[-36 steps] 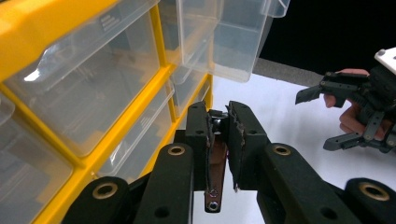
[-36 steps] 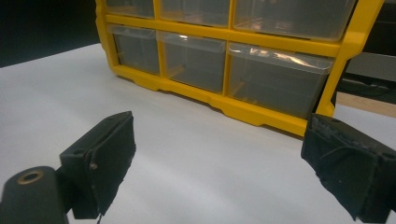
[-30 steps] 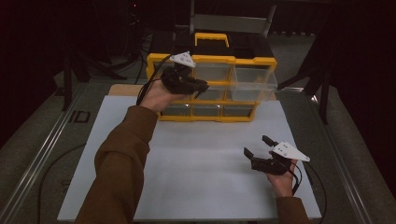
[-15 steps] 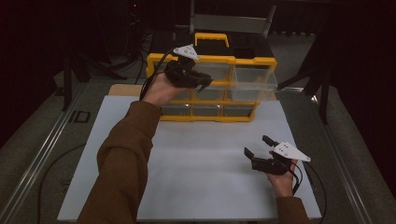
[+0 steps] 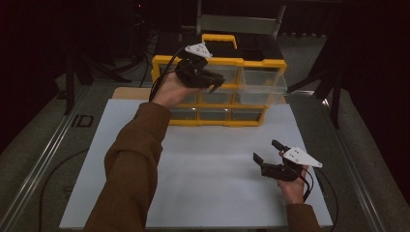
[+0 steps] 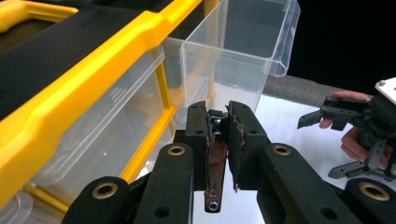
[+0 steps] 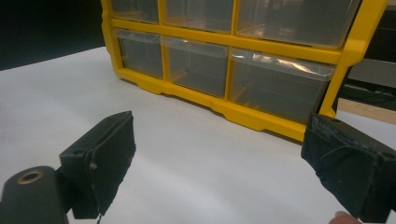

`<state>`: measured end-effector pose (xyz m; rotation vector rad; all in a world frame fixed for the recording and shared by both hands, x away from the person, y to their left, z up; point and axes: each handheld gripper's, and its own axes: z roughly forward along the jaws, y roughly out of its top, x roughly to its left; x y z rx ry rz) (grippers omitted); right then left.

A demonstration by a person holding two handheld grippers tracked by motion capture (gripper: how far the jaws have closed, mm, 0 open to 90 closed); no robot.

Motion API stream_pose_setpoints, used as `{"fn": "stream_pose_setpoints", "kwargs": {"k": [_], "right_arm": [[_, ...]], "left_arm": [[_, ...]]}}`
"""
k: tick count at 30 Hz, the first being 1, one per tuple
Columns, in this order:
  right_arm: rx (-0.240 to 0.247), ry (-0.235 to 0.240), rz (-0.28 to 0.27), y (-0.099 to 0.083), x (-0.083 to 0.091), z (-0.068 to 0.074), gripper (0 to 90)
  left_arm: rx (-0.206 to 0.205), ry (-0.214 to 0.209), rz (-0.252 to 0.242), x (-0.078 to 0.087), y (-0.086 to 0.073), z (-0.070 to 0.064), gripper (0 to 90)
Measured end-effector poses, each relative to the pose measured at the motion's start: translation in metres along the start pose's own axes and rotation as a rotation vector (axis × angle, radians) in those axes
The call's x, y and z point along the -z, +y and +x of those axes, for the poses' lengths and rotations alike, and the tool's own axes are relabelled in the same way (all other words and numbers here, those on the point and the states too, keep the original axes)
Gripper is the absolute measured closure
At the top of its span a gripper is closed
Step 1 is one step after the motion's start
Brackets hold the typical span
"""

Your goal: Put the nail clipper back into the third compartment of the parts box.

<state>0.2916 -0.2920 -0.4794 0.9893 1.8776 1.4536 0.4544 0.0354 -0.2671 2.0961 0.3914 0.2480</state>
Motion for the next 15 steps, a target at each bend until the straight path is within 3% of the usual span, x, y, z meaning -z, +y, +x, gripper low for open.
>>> {"fn": "stream_pose_setpoints", "kwargs": {"k": [15], "right_arm": [[-0.013, -0.016, 0.005, 0.0, 0.001, 0.0, 9.2]], "left_arm": [[-0.012, -0.001, 0.003, -0.005, 0.016, 0.0, 80.8]]}}
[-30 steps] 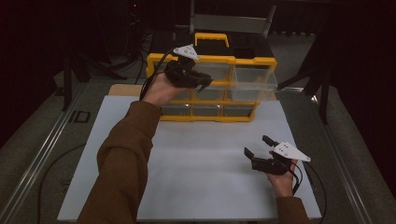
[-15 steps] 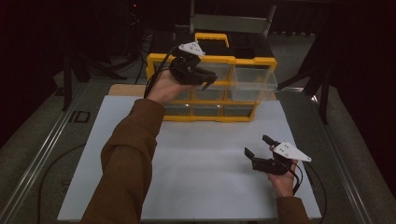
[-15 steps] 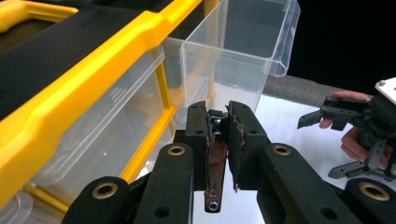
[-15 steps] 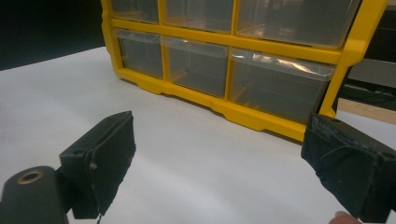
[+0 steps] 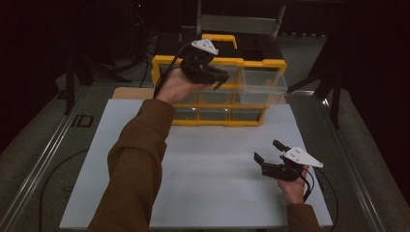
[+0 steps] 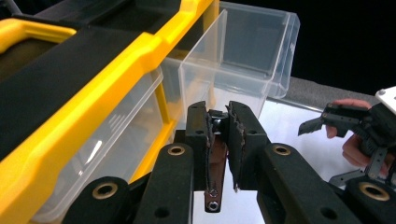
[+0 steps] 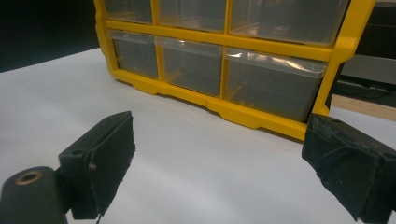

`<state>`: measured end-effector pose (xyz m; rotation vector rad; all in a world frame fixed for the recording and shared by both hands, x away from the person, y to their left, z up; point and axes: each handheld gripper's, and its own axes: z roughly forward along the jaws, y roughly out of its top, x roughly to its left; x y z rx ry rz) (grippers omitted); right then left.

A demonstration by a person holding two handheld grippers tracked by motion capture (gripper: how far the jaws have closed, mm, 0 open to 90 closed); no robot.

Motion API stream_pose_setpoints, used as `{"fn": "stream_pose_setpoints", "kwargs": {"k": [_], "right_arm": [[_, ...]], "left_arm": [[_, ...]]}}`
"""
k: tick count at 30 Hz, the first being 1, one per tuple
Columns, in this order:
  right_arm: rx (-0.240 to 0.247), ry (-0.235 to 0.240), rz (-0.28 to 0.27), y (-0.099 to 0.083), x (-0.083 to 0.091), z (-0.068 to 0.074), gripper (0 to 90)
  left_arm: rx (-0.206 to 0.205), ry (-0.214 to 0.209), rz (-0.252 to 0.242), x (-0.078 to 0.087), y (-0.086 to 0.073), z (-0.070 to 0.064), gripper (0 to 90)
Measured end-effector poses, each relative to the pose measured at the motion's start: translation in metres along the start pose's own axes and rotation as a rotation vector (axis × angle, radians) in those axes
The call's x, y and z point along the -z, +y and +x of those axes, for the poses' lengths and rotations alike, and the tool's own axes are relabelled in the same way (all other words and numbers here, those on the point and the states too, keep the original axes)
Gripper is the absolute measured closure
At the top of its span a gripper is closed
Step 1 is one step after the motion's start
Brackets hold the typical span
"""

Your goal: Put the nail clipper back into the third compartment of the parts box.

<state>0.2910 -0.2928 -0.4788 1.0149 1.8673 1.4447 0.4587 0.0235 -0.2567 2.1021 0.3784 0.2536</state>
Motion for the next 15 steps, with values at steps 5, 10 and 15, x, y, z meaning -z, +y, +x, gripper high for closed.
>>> {"fn": "stream_pose_setpoints", "kwargs": {"k": [5, 10, 15], "right_arm": [[0.003, 0.0, 0.0, 0.0, 0.0, 0.0, 9.2], [-0.002, 0.0, 0.001, 0.0, 0.0, 0.0, 9.2], [-0.001, 0.0, 0.001, 0.0, -0.001, 0.0, 9.2]], "left_arm": [[0.001, -0.007, -0.014, -0.001, 0.003, 0.0, 80.7], [-0.003, -0.005, -0.014, -0.001, 0.008, 0.0, 80.8], [-0.012, -0.005, -0.014, -0.003, 0.013, -0.001, 80.7]]}}
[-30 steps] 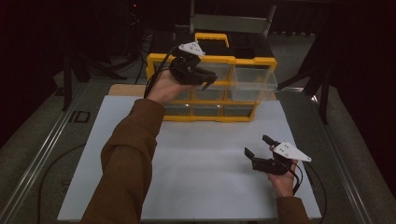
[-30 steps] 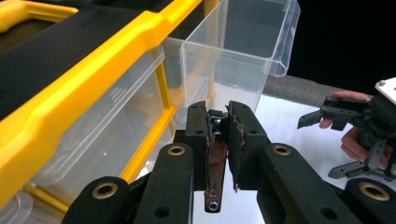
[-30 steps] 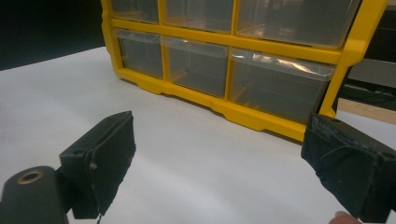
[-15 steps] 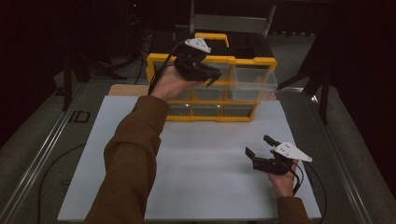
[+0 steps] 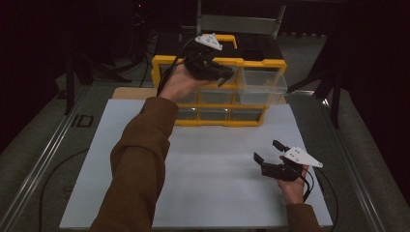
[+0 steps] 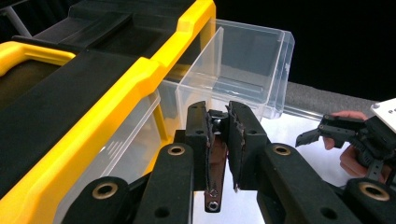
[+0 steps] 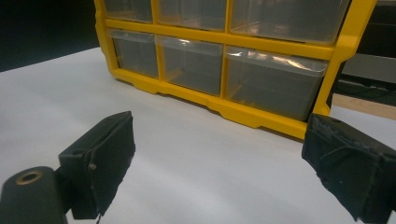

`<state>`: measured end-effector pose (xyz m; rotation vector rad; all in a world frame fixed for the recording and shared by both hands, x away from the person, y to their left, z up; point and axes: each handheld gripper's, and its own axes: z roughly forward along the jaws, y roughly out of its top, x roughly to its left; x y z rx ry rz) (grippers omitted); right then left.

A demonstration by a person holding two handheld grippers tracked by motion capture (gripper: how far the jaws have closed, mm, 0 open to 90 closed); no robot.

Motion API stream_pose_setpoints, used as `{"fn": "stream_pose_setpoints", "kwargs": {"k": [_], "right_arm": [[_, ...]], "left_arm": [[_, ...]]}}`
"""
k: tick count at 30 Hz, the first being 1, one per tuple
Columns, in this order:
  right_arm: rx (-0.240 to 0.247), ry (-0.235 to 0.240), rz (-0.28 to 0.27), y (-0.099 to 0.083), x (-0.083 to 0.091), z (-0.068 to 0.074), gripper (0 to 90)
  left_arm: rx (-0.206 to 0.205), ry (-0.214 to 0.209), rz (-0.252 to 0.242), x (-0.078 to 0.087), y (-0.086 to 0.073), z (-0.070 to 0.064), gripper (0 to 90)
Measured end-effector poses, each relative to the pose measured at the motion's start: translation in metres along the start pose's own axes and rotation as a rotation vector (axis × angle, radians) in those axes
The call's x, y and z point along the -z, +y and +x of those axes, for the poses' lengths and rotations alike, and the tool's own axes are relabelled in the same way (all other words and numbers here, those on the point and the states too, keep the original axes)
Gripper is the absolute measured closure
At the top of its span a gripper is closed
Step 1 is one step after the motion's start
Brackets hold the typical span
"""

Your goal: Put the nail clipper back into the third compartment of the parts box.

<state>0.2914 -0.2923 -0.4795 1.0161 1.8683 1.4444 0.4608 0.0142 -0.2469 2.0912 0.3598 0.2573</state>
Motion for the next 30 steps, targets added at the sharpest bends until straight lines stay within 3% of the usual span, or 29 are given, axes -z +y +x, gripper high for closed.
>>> {"fn": "stream_pose_setpoints", "kwargs": {"k": [14, 30], "right_arm": [[-0.005, 0.003, 0.003, 0.0, 0.0, 0.0, 9.2], [-0.006, 0.002, 0.001, 0.0, 0.0, 0.0, 9.2]], "left_arm": [[-0.007, 0.005, 0.013, -0.005, 0.007, -0.001, 80.8], [-0.02, 0.003, -0.013, -0.012, 0.018, -0.009, 80.7]]}}
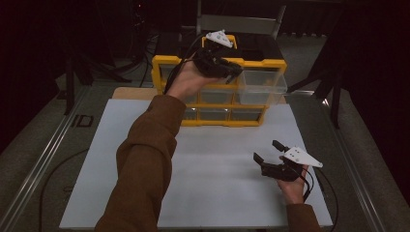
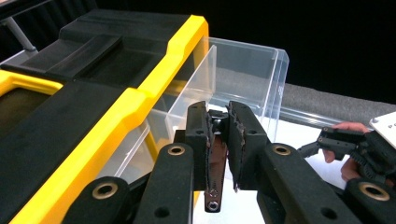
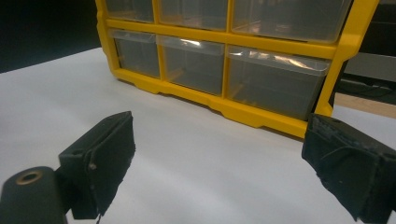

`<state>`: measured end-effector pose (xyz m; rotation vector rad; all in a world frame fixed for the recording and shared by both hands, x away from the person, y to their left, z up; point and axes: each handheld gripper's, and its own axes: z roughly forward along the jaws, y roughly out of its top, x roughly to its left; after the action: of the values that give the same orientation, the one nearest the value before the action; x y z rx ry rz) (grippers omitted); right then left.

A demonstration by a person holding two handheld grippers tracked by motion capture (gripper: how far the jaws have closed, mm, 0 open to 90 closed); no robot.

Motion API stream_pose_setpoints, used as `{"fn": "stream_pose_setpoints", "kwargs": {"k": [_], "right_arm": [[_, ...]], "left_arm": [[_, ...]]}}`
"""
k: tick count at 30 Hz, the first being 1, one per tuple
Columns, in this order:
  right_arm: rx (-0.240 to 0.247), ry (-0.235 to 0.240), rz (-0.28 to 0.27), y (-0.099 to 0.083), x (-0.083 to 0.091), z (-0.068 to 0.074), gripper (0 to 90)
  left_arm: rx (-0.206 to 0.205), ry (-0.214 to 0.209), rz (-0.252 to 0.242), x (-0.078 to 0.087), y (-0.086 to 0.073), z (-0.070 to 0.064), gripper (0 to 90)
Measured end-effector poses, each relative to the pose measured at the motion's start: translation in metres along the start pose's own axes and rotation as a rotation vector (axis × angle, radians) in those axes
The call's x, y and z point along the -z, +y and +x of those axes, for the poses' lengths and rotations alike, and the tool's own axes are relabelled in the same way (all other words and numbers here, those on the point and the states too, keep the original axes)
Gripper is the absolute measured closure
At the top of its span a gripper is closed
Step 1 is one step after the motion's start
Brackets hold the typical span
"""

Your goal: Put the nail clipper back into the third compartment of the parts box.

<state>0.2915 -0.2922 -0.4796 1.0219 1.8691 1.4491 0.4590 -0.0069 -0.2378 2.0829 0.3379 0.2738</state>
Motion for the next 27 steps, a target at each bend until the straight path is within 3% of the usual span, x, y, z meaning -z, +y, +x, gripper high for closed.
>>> {"fn": "stream_pose_setpoints", "kwargs": {"k": [27], "right_arm": [[0.002, 0.011, 0.011, -0.001, -0.002, 0.002, 9.2]], "left_arm": [[-0.01, -0.001, -0.023, -0.018, 0.02, -0.012, 80.7]]}}
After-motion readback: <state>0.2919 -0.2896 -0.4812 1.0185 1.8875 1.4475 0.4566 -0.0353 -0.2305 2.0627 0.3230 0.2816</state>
